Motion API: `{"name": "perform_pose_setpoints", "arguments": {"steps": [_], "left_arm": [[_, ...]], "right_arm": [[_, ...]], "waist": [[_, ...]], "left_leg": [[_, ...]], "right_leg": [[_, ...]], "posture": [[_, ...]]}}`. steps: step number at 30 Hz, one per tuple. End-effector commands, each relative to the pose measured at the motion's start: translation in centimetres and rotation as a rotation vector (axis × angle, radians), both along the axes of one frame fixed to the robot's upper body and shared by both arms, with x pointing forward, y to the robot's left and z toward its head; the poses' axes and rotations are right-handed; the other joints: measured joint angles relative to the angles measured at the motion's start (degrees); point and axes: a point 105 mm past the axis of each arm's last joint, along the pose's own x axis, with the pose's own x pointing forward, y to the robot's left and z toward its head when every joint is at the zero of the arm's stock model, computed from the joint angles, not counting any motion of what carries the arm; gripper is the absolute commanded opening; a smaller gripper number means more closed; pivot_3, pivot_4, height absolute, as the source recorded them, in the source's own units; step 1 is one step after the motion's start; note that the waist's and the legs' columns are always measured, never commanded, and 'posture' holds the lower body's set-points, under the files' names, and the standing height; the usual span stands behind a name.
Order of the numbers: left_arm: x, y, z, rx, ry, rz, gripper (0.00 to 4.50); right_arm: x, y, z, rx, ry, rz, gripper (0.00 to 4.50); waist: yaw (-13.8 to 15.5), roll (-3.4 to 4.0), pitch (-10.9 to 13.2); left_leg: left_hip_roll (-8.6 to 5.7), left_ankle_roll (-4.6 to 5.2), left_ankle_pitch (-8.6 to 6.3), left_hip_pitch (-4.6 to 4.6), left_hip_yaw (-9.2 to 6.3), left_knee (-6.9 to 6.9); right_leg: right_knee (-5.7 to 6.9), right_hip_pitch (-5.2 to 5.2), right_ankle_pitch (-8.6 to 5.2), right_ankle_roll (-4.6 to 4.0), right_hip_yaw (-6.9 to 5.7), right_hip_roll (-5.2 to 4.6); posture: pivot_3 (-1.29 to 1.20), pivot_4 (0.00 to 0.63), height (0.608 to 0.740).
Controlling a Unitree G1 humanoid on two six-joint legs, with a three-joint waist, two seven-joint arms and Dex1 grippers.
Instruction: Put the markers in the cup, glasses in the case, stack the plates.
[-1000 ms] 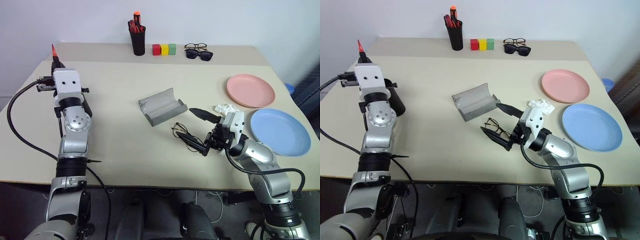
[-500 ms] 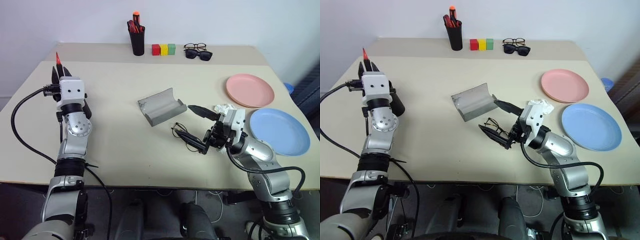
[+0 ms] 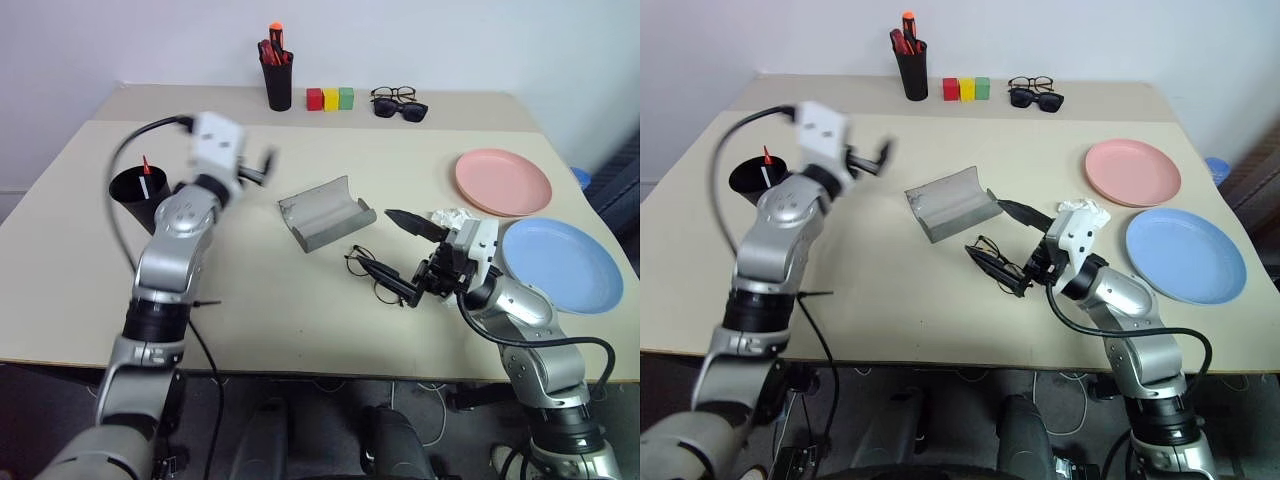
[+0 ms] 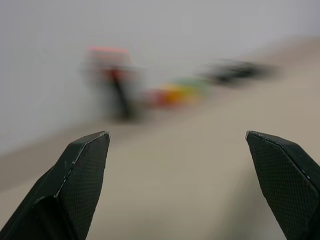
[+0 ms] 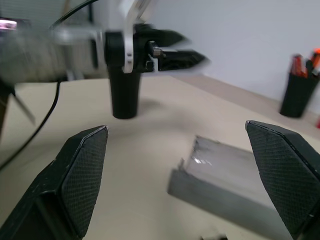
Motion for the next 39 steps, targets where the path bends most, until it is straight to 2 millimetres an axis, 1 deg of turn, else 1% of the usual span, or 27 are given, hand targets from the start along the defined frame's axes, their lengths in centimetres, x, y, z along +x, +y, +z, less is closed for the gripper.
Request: {"name": "perform_pose_setpoints", "arguments": {"steps": [1,2,4,6,10,12,15,20,21,22,23,26,29,33,34,36,39], "left_arm": [[0.0,-2.5,-2.2,0.076,0.200,-0.115,4.45],[0.1,-3.0,-2.5,0.099,0.213,-0.124,4.45],[0.3,-4.4,-3.9,0.147,0.292,-0.154,4.45],[0.4,-5.5,-5.2,0.199,0.353,-0.171,4.45],[0.7,-6.0,-6.7,0.251,0.408,-0.171,4.45],[0.3,-6.3,-8.0,0.294,0.455,-0.198,4.45],[0.1,-6.4,-9.1,0.343,0.487,-0.212,3.66],[0.4,-6.1,-9.4,0.376,0.489,-0.214,1.17],[0.5,-6.0,-9.5,0.385,0.492,-0.214,0.76],[0.5,-5.9,-9.6,0.395,0.486,-0.216,0.17],[0.5,-5.8,-9.5,0.399,0.482,-0.220,0.07],[0.1,-5.8,-9.0,0.412,0.448,-0.273,0.07],[-0.3,-5.2,-8.3,0.387,0.423,-0.320,0.07],[-1.7,-3.3,-7.6,0.403,0.391,-0.397,0.07],[-2.2,-2.8,-7.4,0.407,0.378,-0.421,0.07],[-3.8,-1.7,-7.4,0.433,0.388,-0.506,0.07],[-6.5,0.3,-8.0,0.520,0.396,-0.634,0.07]], "right_arm": [[-0.8,-0.9,1.5,-0.010,-0.077,-0.047,4.50],[-0.8,-1.0,1.5,-0.012,-0.078,-0.058,4.50],[-1.1,-1.5,1.5,-0.015,-0.081,-0.089,4.50],[-1.5,-1.9,1.6,-0.019,-0.085,-0.115,4.50],[-1.9,-2.0,1.6,-0.016,-0.087,-0.144,4.50],[-2.2,-2.1,1.5,-0.016,-0.086,-0.160,4.50],[-2.5,-2.2,1.5,-0.016,-0.085,-0.176,4.50],[-2.6,-2.3,1.5,-0.015,-0.086,-0.192,4.50],[-2.6,-2.3,1.5,-0.015,-0.086,-0.194,4.50],[-2.6,-2.3,1.5,-0.015,-0.086,-0.194,4.50],[-2.6,-2.3,1.5,-0.015,-0.086,-0.196,4.50],[-2.5,-2.3,1.6,-0.014,-0.086,-0.198,4.50],[-2.4,-2.3,1.6,-0.014,-0.086,-0.199,4.50],[-2.4,-2.4,1.5,-0.013,-0.084,-0.199,4.50],[-2.3,-2.4,1.5,-0.013,-0.083,-0.199,4.50],[-2.3,-2.4,1.4,-0.012,-0.080,-0.199,4.50],[-2.2,-2.3,1.3,-0.009,-0.075,-0.197,4.50]], "waist": [[-0.4,0.01,0.0],[-0.7,0.04,0.0],[-1.1,0.02,0.0],[-1.0,0.01,0.0],[-1.2,0.00,0.0],[-1.2,0.00,0.0],[-1.1,0.00,0.0],[-1.0,0.00,0.0],[-1.0,0.00,0.0],[-1.0,0.00,0.0],[-0.9,0.00,0.0],[-0.8,0.00,0.0],[-0.7,0.00,0.1],[-0.5,0.02,0.1],[-0.4,0.02,0.1],[-0.4,0.03,0.1],[-0.2,0.05,0.1]], "left_leg": [[0.00,0.01,0.00,0.00,-0.01,-0.01],[0.01,0.01,0.00,0.03,-0.01,-0.03],[0.02,0.02,0.01,0.07,-0.05,-0.09],[0.02,0.03,0.01,0.07,-0.12,-0.08],[0.02,0.03,0.01,0.01,-0.09,-0.05],[0.02,0.03,0.01,0.01,-0.10,-0.06],[0.02,0.02,0.00,0.01,-0.11,-0.07],[0.02,0.02,0.00,-0.06,-0.11,-0.03],[0.02,0.02,0.00,-0.06,-0.11,-0.03],[0.02,0.02,0.00,-0.06,-0.11,-0.03],[0.02,0.02,0.00,-0.07,-0.11,-0.04],[0.02,0.02,0.00,-0.10,-0.11,-0.04],[0.02,0.02,0.00,-0.16,-0.11,-0.04],[0.02,0.02,0.00,-0.18,-0.11,-0.09],[0.02,0.02,0.00,-0.19,-0.11,-0.09],[0.02,0.02,0.00,-0.21,-0.11,-0.09],[0.03,0.02,0.00,-0.27,-0.11,-0.05]], "right_leg": [[0.01,0.00,0.00,0.02,-0.01,0.01],[0.04,-0.04,-0.01,0.05,0.00,0.02],[0.14,-0.07,-0.01,0.06,-0.01,0.04],[0.16,-0.06,-0.01,0.07,-0.02,0.07],[0.06,-0.06,-0.09,0.16,0.00,0.04],[0.05,-0.07,-0.09,0.15,-0.01,0.04],[0.05,-0.08,-0.10,0.12,-0.01,0.04],[0.01,-0.10,-0.10,0.10,-0.01,0.02],[0.01,-0.10,-0.10,0.10,-0.01,0.02],[0.01,-0.10,-0.11,0.10,-0.02,0.02],[0.00,-0.11,-0.11,0.10,-0.01,0.02],[-0.01,-0.14,-0.11,0.09,-0.01,0.02],[-0.01,-0.20,-0.08,0.05,-0.01,0.02],[0.00,-0.26,-0.03,-0.04,0.00,0.02],[0.00,-0.27,-0.02,-0.05,-0.01,0.02],[0.01,-0.29,-0.02,-0.06,0.00,0.02],[-0.01,-0.32,-0.03,-0.08,0.00,0.01]], "posture": [[0.00,0.150,0.740],[0.00,0.150,0.740],[0.00,0.150,0.740],[0.00,0.150,0.740],[0.00,0.150,0.740],[0.00,0.150,0.740],[0.00,0.150,0.740],[0.00,0.150,0.740],[0.00,0.150,0.740],[0.00,0.150,0.740],[0.00,0.150,0.740],[0.00,0.150,0.740],[0.00,0.150,0.740],[0.00,0.150,0.740],[0.00,0.150,0.740],[0.00,0.150,0.740],[0.00,0.150,0.740]]}}
